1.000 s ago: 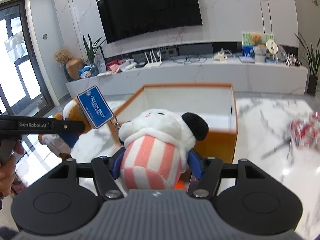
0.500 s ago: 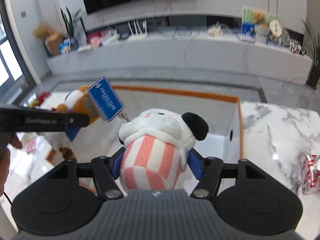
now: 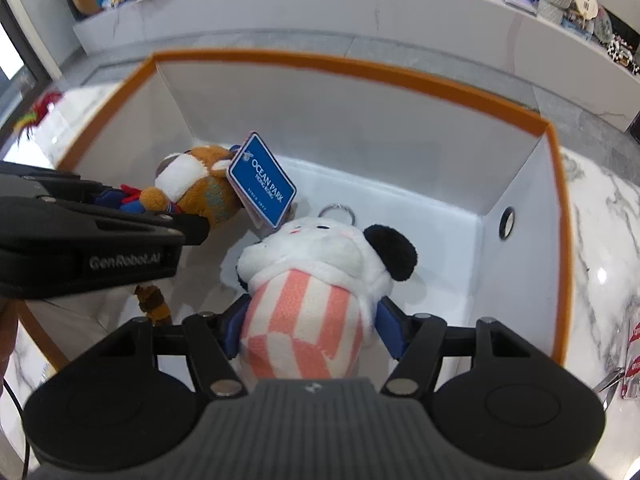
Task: Organize objects
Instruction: 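Lift both plushes and carry them over the orange box with both grippers, then open both grippers to drop the plushes inside the orange box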
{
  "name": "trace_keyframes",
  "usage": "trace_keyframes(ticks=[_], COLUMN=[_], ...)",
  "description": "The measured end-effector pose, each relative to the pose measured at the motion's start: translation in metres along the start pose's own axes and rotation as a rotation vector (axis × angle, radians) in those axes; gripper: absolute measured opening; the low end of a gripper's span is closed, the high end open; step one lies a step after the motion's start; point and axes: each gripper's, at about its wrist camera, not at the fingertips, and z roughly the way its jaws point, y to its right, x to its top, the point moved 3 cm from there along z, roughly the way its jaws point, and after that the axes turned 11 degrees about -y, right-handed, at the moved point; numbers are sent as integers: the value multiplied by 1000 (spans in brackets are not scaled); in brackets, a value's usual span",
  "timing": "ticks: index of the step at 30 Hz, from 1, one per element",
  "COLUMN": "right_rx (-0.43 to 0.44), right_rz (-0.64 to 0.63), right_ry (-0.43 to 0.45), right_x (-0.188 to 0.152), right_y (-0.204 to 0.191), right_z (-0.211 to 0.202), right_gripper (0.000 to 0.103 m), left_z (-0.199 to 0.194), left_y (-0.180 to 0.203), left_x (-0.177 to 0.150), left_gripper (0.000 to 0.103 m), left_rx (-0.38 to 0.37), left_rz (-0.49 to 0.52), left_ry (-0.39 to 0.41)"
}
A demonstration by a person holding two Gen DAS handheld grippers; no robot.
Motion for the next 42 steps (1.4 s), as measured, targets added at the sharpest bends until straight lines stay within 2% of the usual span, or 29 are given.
trace_keyframes(ticks=[1, 6, 8, 11, 14, 18, 23, 29, 32, 34, 38, 42], right_rx=[-3, -7, -6, -5, 5, 14, 14, 16, -17, -30, -30, -29], right_rz=[-3, -6, -5, -3, 16, 27, 31, 27, 6, -3, -3, 39], right_ry=[-3, -32, -42, -50, -49, -31, 18, 148, 221, 267, 339, 390], right_x=[-11, -11, -14, -18, -20, -20, -22, -42, -51, -63, -109, -167], right_y=[-2, 2, 4, 7, 10, 14, 11, 9, -1, -8, -18, -18], right_z=[3, 3, 4, 4, 3, -3, -17, -58, -78, -91, -120, -134], right_gripper=[67, 67, 68, 69, 72, 73, 77, 80, 81, 85, 87, 92], left_z=[3, 5, 8, 5, 2, -9, -25, -61, -85, -100, -122, -122], left_y=[1, 0, -1, -4, -3, -4, -7, -1, 0, -1, -4, -12], left_x=[0, -1, -1, -1, 0, 0, -4, -21, -39, -56, -102, -153], left_gripper=[46, 46, 46, 47, 55, 74, 76, 79, 80, 82, 83, 85], left_rx=[0, 11, 4, -14, -31, -44, -52, -36, -26, -23, -52, -70], left_rz=[2, 11, 9, -8, -1, -6, -8, 9, 11, -2, -53, -124], left_ry=[-15, -39, -71, -73, -84, -51, -17, 77, 144, 186, 261, 293])
